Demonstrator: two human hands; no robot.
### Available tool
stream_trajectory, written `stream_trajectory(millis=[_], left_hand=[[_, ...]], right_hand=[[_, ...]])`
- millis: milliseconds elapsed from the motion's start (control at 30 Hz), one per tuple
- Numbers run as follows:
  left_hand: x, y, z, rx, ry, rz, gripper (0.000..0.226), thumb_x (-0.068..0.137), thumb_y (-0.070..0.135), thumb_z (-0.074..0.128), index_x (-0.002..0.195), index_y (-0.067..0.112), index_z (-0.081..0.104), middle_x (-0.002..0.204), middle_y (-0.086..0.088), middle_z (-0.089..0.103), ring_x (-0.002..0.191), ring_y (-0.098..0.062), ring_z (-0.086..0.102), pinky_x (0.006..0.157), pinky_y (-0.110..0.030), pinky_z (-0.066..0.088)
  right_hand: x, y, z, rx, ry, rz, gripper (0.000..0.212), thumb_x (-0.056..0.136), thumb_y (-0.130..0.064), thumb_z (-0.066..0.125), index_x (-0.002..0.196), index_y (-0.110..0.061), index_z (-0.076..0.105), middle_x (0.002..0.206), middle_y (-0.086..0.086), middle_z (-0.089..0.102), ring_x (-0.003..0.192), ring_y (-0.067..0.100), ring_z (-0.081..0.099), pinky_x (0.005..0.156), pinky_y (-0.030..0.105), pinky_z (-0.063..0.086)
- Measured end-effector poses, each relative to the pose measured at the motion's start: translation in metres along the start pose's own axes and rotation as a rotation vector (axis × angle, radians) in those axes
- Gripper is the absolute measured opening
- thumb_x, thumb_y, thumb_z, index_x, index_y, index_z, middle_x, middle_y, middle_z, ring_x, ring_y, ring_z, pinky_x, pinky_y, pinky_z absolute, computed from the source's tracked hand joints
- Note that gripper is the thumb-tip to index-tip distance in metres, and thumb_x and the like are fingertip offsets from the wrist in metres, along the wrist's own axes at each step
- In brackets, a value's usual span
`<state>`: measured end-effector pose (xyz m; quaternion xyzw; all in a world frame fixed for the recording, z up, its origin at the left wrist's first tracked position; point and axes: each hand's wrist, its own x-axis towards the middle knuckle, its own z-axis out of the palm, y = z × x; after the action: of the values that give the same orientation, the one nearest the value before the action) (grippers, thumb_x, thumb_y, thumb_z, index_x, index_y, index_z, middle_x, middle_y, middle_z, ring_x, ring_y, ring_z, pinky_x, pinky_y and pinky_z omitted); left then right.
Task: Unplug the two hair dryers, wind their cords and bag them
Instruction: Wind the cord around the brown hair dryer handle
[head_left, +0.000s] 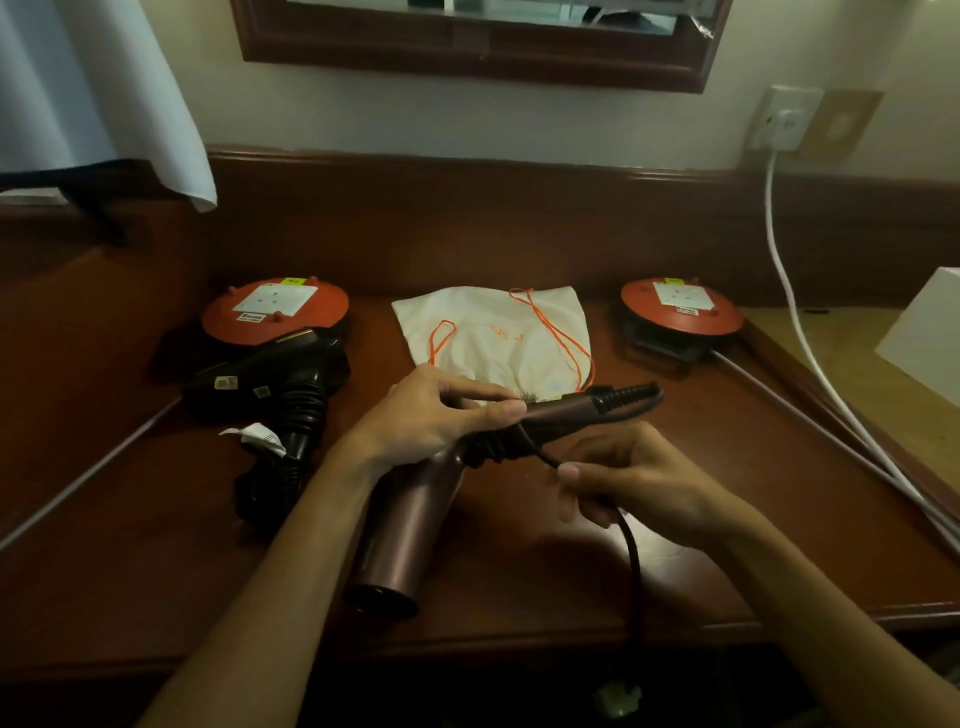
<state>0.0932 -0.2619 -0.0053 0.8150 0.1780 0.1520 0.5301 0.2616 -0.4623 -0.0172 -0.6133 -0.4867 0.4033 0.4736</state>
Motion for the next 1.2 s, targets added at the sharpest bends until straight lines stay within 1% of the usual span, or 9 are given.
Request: stream_trajectory(millis=[167,267,367,500,633,800,967,1100,1200], left_hand=[[-0.007,-0.005,0.005,0.096,0.044,0.138,0.052,0.07,0.074,0.076,0.107,0.038,0.081,0.084,0.007,0.077,0.085,-0.017,0.074,0.081,-0.046,0.06],[-0.014,-0.006,0.0,0.012,0.035,0.201,0.042,0.076,0.055,0.082,0.109,0.029,0.082,0.081,0.007,0.075,0.08,-0.01,0.07,0.072,-0.028,0.053],[-0.02,-0.002,0.001,0.043,-0.037,0.201,0.037,0.071,0.044,0.088,0.106,0.032,0.082,0.091,0.01,0.076,0.093,-0.008,0.068,0.078,-0.023,0.052],[-0.022,-0.001,0.011,0.402,-0.046,0.247,0.06,0.057,0.072,0.084,0.112,0.053,0.073,0.091,0.019,0.068,0.103,-0.006,0.056,0.097,-0.037,0.047],[-0.017,0.002,0.017,0.594,-0.066,0.227,0.059,0.061,0.086,0.069,0.114,0.059,0.065,0.089,0.024,0.061,0.105,-0.002,0.051,0.113,-0.047,0.029],[-0.016,0.013,0.03,0.817,-0.117,0.156,0.068,0.067,0.092,0.056,0.127,0.059,0.059,0.112,0.024,0.058,0.123,-0.004,0.043,0.123,-0.048,0.013],[-0.008,0.02,0.038,0.936,-0.029,0.119,0.07,0.068,0.096,0.049,0.124,0.054,0.061,0.111,0.017,0.062,0.118,-0.01,0.049,0.119,-0.054,0.02],[-0.009,0.022,0.035,0.91,0.025,0.077,0.085,0.058,0.102,0.047,0.124,0.051,0.063,0.113,0.019,0.064,0.121,-0.011,0.049,0.117,-0.054,0.023],[-0.011,0.021,0.035,0.891,0.094,0.084,0.071,0.064,0.096,0.052,0.117,0.051,0.068,0.107,0.022,0.064,0.121,-0.01,0.051,0.117,-0.056,0.025]], right_hand=[[0.006,0.016,-0.003,0.082,-0.009,0.181,0.076,0.075,-0.04,0.082,0.1,0.025,0.052,0.069,0.017,0.051,0.046,0.017,0.041,0.043,0.027,0.041],[0.015,0.016,-0.007,0.074,-0.046,0.194,0.054,0.08,-0.03,0.077,0.106,0.014,0.06,0.066,0.011,0.051,0.046,0.014,0.04,0.043,0.025,0.035],[0.026,0.009,-0.026,0.142,-0.256,0.263,0.031,0.082,-0.012,0.079,0.107,0.002,0.068,0.081,0.019,0.059,0.057,0.015,0.052,0.052,0.025,0.046],[0.05,-0.015,-0.048,-0.32,-0.45,0.297,0.021,0.086,0.001,0.064,0.095,-0.012,0.078,0.089,0.015,0.07,0.076,0.024,0.063,0.072,0.031,0.051],[0.065,-0.05,-0.046,-0.534,-0.484,0.372,0.018,0.091,0.002,0.063,0.082,-0.005,0.075,0.071,0.008,0.066,0.059,0.014,0.056,0.058,0.024,0.046],[0.068,-0.074,-0.035,-0.534,-0.358,0.355,0.027,0.092,0.002,0.059,0.11,-0.012,0.074,0.079,0.015,0.061,0.059,0.018,0.044,0.051,0.025,0.038],[0.053,-0.097,-0.018,-0.535,-0.186,0.295,0.027,0.091,0.002,0.058,0.114,-0.009,0.066,0.082,0.017,0.069,0.053,0.013,0.043,0.047,0.024,0.037],[0.043,-0.1,0.0,-0.682,-0.119,0.219,0.02,0.095,-0.008,0.059,0.115,-0.013,0.062,0.083,0.004,0.079,0.076,0.019,0.069,0.072,0.035,0.056],[0.043,-0.097,0.009,-0.814,-0.054,0.119,0.017,0.099,-0.017,0.058,0.115,-0.012,0.061,0.081,0.001,0.079,0.084,0.007,0.072,0.087,0.031,0.058]])
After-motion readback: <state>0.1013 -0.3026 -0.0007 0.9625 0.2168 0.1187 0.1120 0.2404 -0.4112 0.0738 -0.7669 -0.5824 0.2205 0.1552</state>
